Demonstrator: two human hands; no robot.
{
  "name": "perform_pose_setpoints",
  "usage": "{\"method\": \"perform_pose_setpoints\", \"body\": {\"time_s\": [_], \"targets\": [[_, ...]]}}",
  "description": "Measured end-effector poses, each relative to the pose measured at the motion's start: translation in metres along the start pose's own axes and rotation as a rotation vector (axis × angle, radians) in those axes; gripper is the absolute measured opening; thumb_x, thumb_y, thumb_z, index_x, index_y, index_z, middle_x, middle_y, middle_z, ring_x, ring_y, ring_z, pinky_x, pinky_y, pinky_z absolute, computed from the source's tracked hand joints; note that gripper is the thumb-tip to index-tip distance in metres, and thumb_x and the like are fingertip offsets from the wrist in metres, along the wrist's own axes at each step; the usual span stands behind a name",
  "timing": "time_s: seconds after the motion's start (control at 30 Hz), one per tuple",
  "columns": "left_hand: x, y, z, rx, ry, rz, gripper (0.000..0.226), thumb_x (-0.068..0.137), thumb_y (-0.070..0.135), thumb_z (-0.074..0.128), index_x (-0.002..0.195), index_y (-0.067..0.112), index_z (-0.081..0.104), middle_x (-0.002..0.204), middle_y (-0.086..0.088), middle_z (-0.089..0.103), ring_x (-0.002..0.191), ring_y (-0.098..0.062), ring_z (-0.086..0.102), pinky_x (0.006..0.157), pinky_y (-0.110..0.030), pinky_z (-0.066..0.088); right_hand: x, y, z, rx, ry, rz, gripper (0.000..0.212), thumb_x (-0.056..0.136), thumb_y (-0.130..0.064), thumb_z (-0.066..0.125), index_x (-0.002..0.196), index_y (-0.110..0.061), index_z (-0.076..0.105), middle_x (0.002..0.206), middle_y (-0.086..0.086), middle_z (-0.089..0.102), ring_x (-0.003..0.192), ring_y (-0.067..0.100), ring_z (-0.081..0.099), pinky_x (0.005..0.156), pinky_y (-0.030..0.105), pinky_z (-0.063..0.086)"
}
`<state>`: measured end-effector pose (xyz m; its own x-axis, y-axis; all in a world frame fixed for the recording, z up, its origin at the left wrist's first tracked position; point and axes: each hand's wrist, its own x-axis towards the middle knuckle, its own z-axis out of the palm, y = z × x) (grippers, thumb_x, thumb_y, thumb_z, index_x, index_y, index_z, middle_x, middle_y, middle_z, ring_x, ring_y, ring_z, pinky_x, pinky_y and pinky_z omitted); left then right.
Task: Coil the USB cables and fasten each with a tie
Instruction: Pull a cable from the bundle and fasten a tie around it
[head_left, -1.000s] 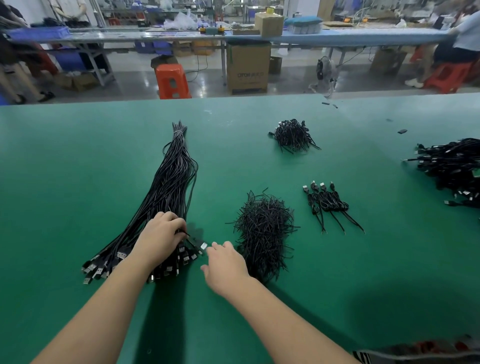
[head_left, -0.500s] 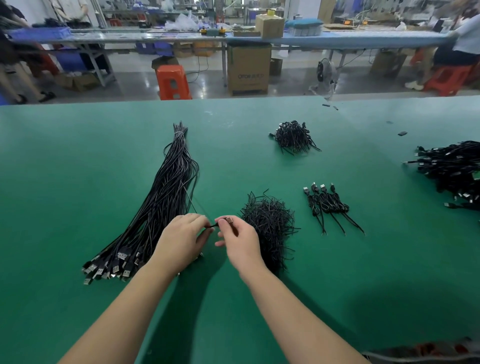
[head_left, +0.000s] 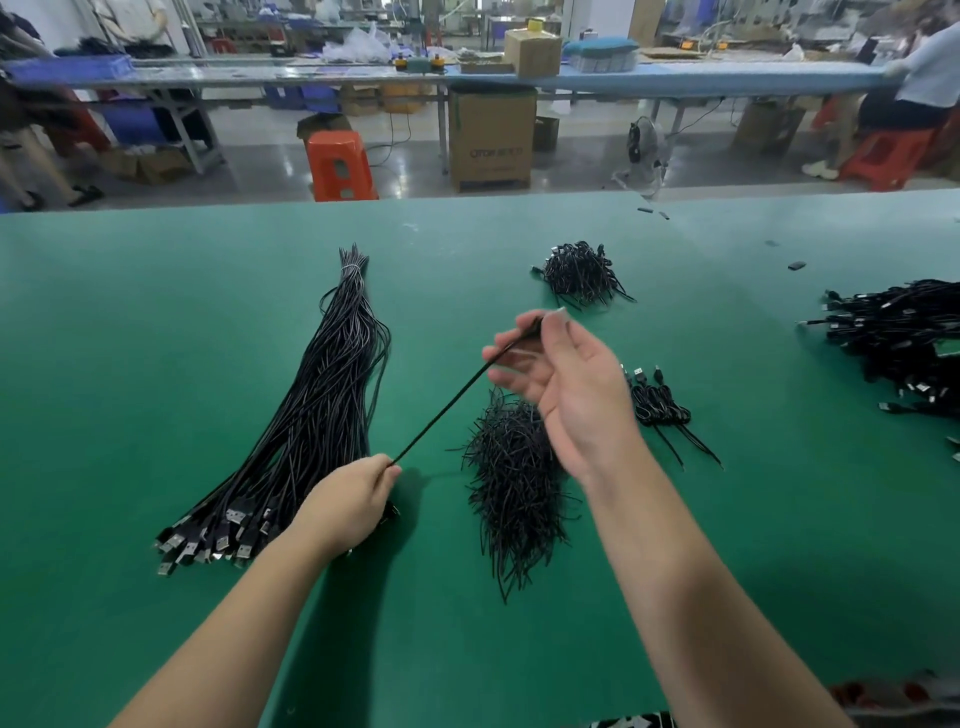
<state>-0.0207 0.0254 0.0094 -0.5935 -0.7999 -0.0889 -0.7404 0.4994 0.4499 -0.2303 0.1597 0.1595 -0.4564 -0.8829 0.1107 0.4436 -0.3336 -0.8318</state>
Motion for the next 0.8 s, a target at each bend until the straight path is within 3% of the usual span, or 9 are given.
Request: {"method": "perform_pose_setpoints", "body": {"time_s": [0.13, 0.23, 0.33, 0.47, 0.57, 0.63, 0.7, 0.8], "targets": [[-0.009, 0.013, 0.005, -0.025, 0.028, 0.056, 0.040, 0.104, 0.045, 0.037, 0.084, 0.019, 0.060, 0.074, 0.006, 0.062, 0.074, -0.015, 0.059, 0.072, -0.038, 0.049, 0.025, -0.022, -0.012, -0.068, 0.095, -0.088, 0.025, 0.101, -0.025, 0.051, 0.105, -0.004, 0.063, 0.091, 0.015, 0.074, 0.084, 0.027, 0.073, 0.071, 0.031, 0.061], [-0.015, 0.020, 0.003, -0.158, -0.052, 0.022, 0.045, 0.101, 0.057, 0.036, 0.081, 0.031, 0.067, 0.050, 0.009, 0.051, 0.048, -0.008, 0.046, 0.055, -0.030, 0.041, 0.041, -0.031, -0.021, -0.062, 0.157, -0.145, 0.026, 0.105, -0.025, 0.049, 0.105, -0.004, 0.063, 0.090, 0.016, 0.073, 0.084, 0.029, 0.073, 0.071, 0.031, 0.060], [-0.017, 0.027, -0.005, -0.257, -0.128, -0.006, 0.045, 0.099, 0.060, 0.040, 0.079, 0.034, 0.070, 0.059, -0.003, 0.062, 0.051, -0.012, 0.057, 0.058, -0.032, 0.049, 0.052, -0.037, -0.031, -0.068, 0.189, -0.167, 0.027, 0.106, -0.027, 0.047, 0.103, -0.005, 0.063, 0.086, 0.014, 0.073, 0.082, 0.027, 0.074, 0.069, 0.030, 0.059], [-0.020, 0.030, -0.020, -0.234, -0.267, -0.011, 0.033, 0.099, 0.056, 0.045, 0.090, 0.036, 0.070, 0.073, 0.005, 0.069, 0.059, -0.003, 0.064, 0.051, -0.017, 0.046, 0.053, -0.038, -0.039, -0.084, 0.195, -0.132, 0.030, 0.107, -0.028, 0.045, 0.103, -0.005, 0.064, 0.084, 0.013, 0.073, 0.081, 0.026, 0.073, 0.069, 0.029, 0.059], [-0.020, 0.029, -0.040, -0.030, -0.309, 0.029, 0.026, 0.096, 0.051, 0.055, 0.109, 0.031, 0.065, 0.090, 0.011, 0.069, 0.072, -0.005, 0.066, 0.064, -0.024, 0.057, 0.046, -0.031, -0.038, -0.180, 0.110, -0.011, 0.031, 0.105, -0.028, 0.047, 0.106, -0.002, 0.064, 0.091, 0.013, 0.074, 0.087, 0.028, 0.074, 0.072, 0.031, 0.060], [-0.019, 0.038, -0.053, -0.015, -0.297, 0.076, 0.040, 0.093, 0.054, 0.058, 0.125, 0.029, 0.059, 0.104, 0.015, 0.068, 0.090, 0.001, 0.065, 0.082, -0.022, 0.055, 0.039, -0.022, -0.035, -0.306, 0.016, 0.079, 0.028, 0.102, -0.029, 0.053, 0.100, -0.007, 0.069, 0.095, 0.006, 0.074, 0.090, 0.024, 0.072, 0.073, 0.030, 0.059], [-0.020, 0.058, -0.067, -0.253, -0.224, 0.123, 0.056, 0.087, 0.060, 0.059, 0.134, 0.028, 0.056, 0.117, 0.015, 0.066, 0.105, 0.004, 0.063, 0.098, -0.025, 0.052, 0.033, -0.012, -0.029, -0.502, -0.070, 0.112, 0.025, 0.100, -0.033, 0.056, 0.092, -0.020, 0.076, 0.097, -0.006, 0.074, 0.093, 0.014, 0.067, 0.077, 0.029, 0.055], [-0.020, 0.094, -0.081, -0.515, -0.114, 0.213, 0.060, 0.082, 0.066, 0.059, 0.131, 0.031, 0.058, 0.123, 0.013, 0.066, 0.113, 0.004, 0.062, 0.105, -0.029, 0.048, 0.026, 0.002, -0.015, -0.610, -0.186, 0.082, 0.025, 0.101, -0.032, 0.055, 0.091, -0.028, 0.077, 0.098, -0.016, 0.073, 0.094, 0.002, 0.060, 0.082, 0.024, 0.045]]}}
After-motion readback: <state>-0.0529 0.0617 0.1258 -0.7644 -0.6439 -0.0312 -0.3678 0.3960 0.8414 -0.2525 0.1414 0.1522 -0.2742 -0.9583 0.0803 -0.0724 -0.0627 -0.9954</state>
